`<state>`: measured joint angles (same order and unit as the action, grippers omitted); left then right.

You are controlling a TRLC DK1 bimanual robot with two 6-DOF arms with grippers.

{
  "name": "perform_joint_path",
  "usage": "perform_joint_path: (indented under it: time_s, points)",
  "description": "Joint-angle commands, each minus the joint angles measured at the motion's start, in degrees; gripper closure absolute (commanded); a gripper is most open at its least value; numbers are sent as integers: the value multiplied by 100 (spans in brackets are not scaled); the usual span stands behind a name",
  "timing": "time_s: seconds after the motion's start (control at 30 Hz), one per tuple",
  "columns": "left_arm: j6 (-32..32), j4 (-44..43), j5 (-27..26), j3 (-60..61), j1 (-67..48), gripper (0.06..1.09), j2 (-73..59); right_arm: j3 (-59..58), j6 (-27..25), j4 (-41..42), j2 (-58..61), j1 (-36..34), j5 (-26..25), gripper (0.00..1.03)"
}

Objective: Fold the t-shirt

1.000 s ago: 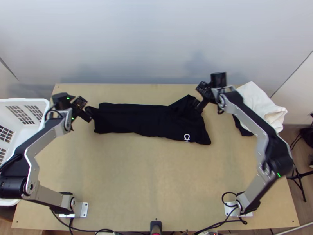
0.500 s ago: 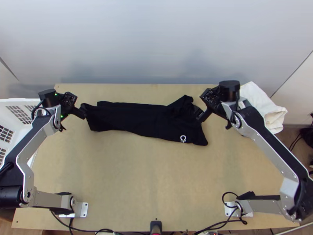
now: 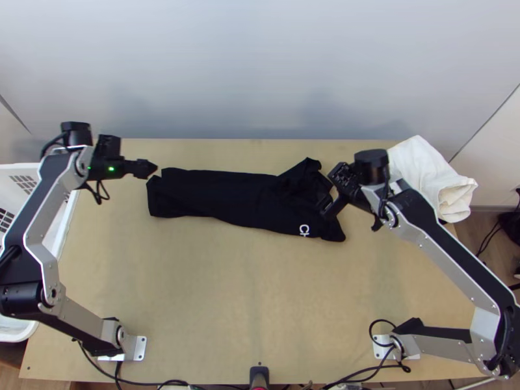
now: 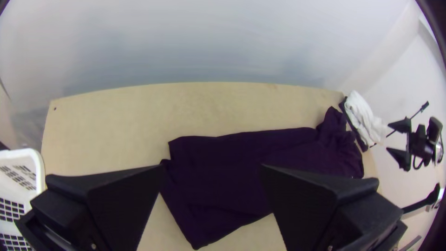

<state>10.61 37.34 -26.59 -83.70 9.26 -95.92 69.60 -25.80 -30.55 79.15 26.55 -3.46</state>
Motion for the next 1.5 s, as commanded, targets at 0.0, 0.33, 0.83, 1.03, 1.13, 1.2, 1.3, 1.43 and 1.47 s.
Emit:
perform_joint_path:
  time_s: [0.0, 0.33, 0.83, 1.03, 1.13, 1.2, 1.3, 1.43, 1.47]
  points:
    - [-253, 581, -488, -287, 595, 10, -454, -228, 348, -118, -181, 237, -67, 4]
    - [64, 1056, -1094, 152, 1052, 11, -1342, -245, 365, -426, -225, 228, -172, 4]
    - [-771, 300, -1551, 38, 419, 11, -2036, -79, 383, -663, -269, 176, -251, 4]
    - [-973, -52, -1551, -67, 6, 11, -2168, -70, 453, -795, -322, 184, -251, 4]
    - [-1070, -517, -1560, 108, -170, 11, -1983, 27, 532, -883, -357, 193, -251, 4]
    - [-1070, -553, -1621, 100, -319, 20, -1957, 53, 550, -918, -392, 184, -260, 4]
    - [-1211, -614, -1929, 47, -433, 84, -1931, 18, 638, -936, -462, 167, -251, 4]
    - [-1483, -605, -1999, -32, -600, 105, -1807, -79, 778, -936, -577, 140, -251, 4]
    - [-1492, -561, -1999, -67, -644, 105, -1746, -96, 814, -936, -603, 149, -251, 4]
